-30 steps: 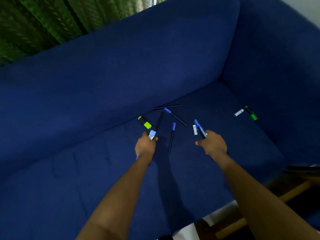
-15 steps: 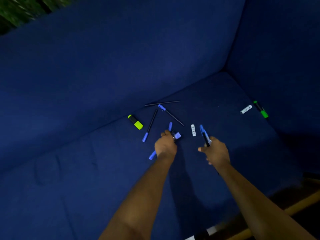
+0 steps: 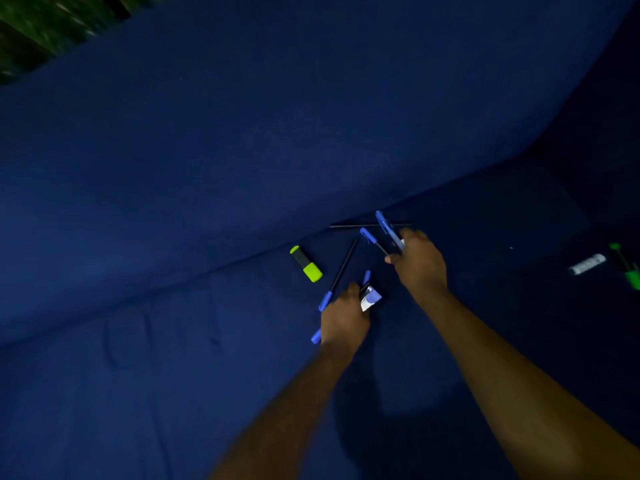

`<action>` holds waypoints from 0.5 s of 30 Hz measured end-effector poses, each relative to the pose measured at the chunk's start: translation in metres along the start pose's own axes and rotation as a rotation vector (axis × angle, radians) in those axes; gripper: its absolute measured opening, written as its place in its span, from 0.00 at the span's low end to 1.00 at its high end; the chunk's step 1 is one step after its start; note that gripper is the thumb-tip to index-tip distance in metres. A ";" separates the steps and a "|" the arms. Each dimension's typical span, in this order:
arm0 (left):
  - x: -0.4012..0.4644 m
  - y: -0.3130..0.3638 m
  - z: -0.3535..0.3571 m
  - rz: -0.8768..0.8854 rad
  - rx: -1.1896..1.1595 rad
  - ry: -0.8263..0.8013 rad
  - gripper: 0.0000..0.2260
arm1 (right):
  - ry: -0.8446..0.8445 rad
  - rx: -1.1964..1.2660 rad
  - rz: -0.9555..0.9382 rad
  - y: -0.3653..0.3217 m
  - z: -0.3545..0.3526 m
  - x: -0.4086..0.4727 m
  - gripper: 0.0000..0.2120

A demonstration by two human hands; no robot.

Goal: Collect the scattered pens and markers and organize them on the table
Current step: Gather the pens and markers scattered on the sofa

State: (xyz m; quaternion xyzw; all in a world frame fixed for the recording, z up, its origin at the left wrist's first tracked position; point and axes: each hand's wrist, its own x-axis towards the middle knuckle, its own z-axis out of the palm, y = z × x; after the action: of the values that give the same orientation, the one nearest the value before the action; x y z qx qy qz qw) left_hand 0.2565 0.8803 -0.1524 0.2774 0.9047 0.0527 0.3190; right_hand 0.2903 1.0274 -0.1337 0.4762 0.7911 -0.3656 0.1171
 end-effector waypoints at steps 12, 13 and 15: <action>-0.001 -0.015 0.007 0.117 0.024 0.138 0.09 | -0.056 -0.256 -0.324 -0.027 0.011 0.005 0.10; -0.002 -0.015 0.008 0.164 0.063 0.131 0.13 | -0.089 -0.317 -0.425 -0.037 0.009 0.006 0.11; -0.002 -0.015 0.015 0.236 0.141 0.140 0.22 | -0.204 -0.466 -0.601 -0.054 0.012 0.006 0.13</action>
State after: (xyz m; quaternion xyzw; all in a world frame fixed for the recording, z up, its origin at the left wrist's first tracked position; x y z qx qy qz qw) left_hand 0.2602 0.8655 -0.1673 0.3992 0.8872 0.0455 0.2266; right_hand 0.2397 1.0080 -0.1206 0.1451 0.9414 -0.2398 0.1878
